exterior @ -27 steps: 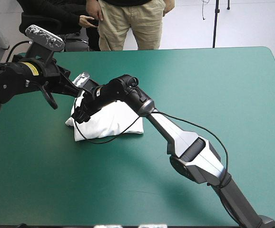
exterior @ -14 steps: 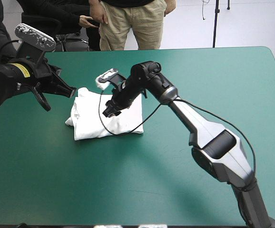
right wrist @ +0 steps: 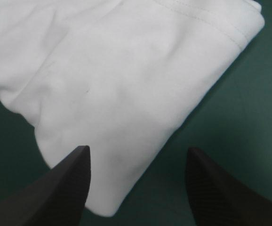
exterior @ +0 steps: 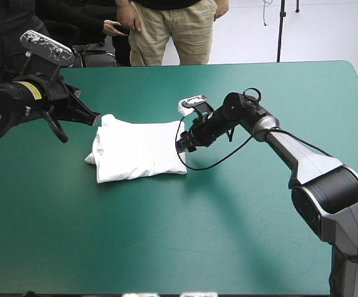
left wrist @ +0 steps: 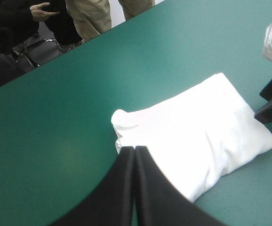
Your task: Fold the cloth
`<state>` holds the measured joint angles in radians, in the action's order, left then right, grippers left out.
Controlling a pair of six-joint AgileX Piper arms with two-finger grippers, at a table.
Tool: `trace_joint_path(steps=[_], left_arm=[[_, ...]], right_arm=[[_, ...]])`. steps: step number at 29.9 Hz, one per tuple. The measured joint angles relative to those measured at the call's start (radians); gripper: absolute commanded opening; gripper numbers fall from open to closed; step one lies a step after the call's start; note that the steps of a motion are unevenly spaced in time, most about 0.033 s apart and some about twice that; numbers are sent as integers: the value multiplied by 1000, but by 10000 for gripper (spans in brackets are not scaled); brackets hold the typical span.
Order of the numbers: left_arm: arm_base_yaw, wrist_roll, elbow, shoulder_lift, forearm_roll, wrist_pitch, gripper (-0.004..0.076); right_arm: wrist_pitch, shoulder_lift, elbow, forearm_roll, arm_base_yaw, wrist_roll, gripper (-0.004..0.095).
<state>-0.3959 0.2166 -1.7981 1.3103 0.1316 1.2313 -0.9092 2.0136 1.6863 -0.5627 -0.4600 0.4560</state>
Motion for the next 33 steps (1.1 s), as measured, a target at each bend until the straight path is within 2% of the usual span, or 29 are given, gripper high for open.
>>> trace_joint_path(steps=[5,7,9,12,13,17,24,33], left_arm=[[0,0,0,14,0,0,-17],[0,0,0,18,0,0,-17],[0,0,0,20,0,0,-17],[0,0,0,21,-1,0,-17],[0,0,0,21,-1,0,-17],[0,0,0,22,-1,0,-17],[0,0,0,22,-1,-1,-17],[0,0,0,22,-16,-1,-17]], right_arm=[[50,75,-1,-74,0,29,555],[57,101,-2,-102,0,36,492],[64,109,-2,-117,1,39,347],[64,117,-1,-123,2,54,-25],[62,121,-1,-124,2,66,1],[52,117,-1,-107,2,81,1],[-28,38,-3,119,52,-5,1],[-197,-106,-13,410,321,-127,0]])
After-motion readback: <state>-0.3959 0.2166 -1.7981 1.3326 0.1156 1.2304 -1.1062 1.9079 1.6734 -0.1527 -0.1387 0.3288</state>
